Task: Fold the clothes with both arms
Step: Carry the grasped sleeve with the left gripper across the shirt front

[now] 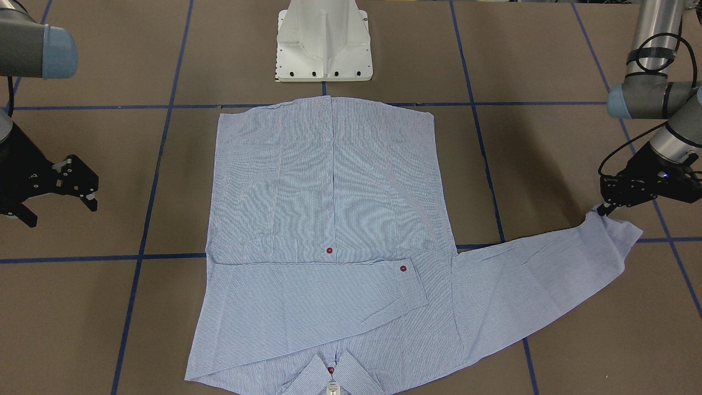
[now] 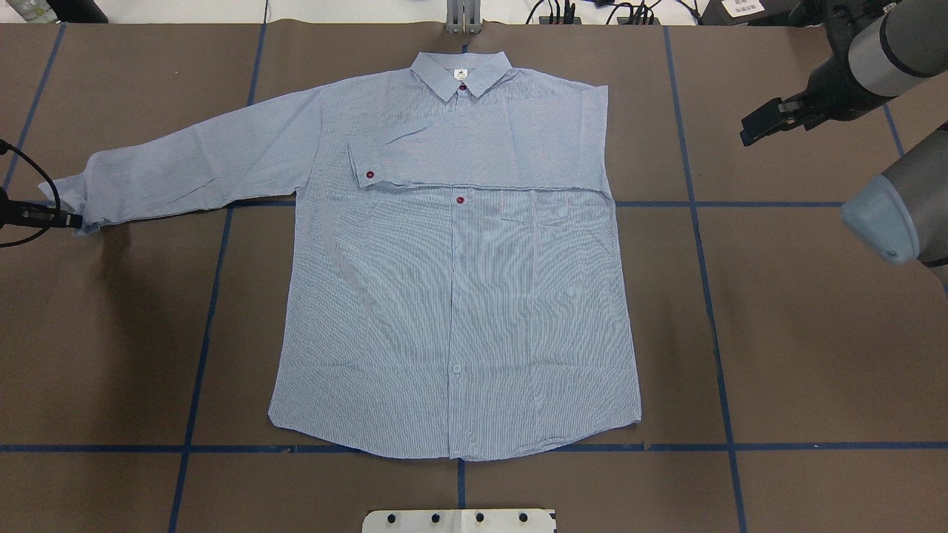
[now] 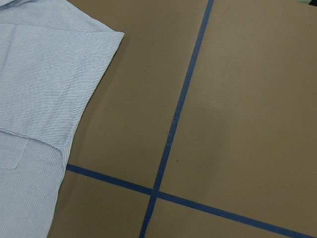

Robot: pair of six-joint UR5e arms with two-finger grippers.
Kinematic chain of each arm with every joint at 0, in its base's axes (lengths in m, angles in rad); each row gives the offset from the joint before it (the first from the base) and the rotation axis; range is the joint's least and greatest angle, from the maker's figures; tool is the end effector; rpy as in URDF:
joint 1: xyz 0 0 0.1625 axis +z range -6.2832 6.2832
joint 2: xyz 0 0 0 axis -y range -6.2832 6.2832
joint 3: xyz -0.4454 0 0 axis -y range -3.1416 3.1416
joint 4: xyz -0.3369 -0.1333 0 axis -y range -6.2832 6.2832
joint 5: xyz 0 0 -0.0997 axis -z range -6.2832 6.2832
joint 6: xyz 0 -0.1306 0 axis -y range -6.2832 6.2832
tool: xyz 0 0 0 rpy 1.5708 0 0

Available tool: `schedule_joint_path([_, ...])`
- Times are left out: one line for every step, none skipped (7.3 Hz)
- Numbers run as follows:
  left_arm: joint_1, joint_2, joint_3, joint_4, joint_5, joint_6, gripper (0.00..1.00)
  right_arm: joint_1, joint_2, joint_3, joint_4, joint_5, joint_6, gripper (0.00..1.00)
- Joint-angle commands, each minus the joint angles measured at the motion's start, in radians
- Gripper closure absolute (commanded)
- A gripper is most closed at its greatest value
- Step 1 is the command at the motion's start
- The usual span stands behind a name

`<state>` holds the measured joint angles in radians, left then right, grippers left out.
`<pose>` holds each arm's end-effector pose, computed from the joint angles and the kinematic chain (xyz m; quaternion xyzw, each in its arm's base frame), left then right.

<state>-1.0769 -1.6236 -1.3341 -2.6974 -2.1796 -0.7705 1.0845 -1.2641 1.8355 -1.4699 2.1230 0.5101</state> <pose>0.1854 -0.4680 0.6512 0.1917 0.4714 0.0176 0.8606 -0.2068 -0.5299 0.4298 0.1558 -0.3777 -0.0791 0.9093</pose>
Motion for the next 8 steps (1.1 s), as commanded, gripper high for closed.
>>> schedule_joint_path([-0.005, -0.051, -0.077, 0.141, -0.009, -0.007, 1.0, 0.0, 0.0, -0.001, 0.0, 0.0, 0.005, 0.0])
schedule_joint_path([-0.005, -0.103, -0.182, 0.335, -0.005, -0.009, 1.0, 0.0, 0.0, -0.001, 0.002, 0.0, 0.005, 0.0])
schedule_joint_path([-0.001, -0.16, -0.291, 0.545, 0.003, -0.013, 1.0, 0.0, 0.0, 0.001, 0.002, 0.0, 0.005, 0.0])
schedule_joint_path([0.005, -0.247, -0.345, 0.72, 0.024, -0.016, 1.0, -0.002, 0.0, -0.001, 0.002, 0.0, 0.005, 0.0])
schedule_joint_path([0.043, -0.369, -0.349, 0.877, 0.064, -0.054, 1.0, -0.002, 0.002, -0.001, 0.002, 0.0, 0.007, 0.0])
schedule_joint_path([0.12, -0.468, -0.338, 0.983, 0.101, -0.135, 1.0, -0.002, 0.005, -0.001, 0.002, 0.0, 0.013, 0.0])
schedule_joint_path([0.165, -0.532, -0.317, 1.004, 0.119, -0.194, 1.0, -0.003, 0.008, -0.002, 0.002, 0.0, 0.024, 0.0])
schedule_joint_path([0.195, -0.632, -0.245, 1.015, 0.12, -0.278, 1.0, -0.003, 0.008, -0.002, 0.002, 0.0, 0.024, 0.0])
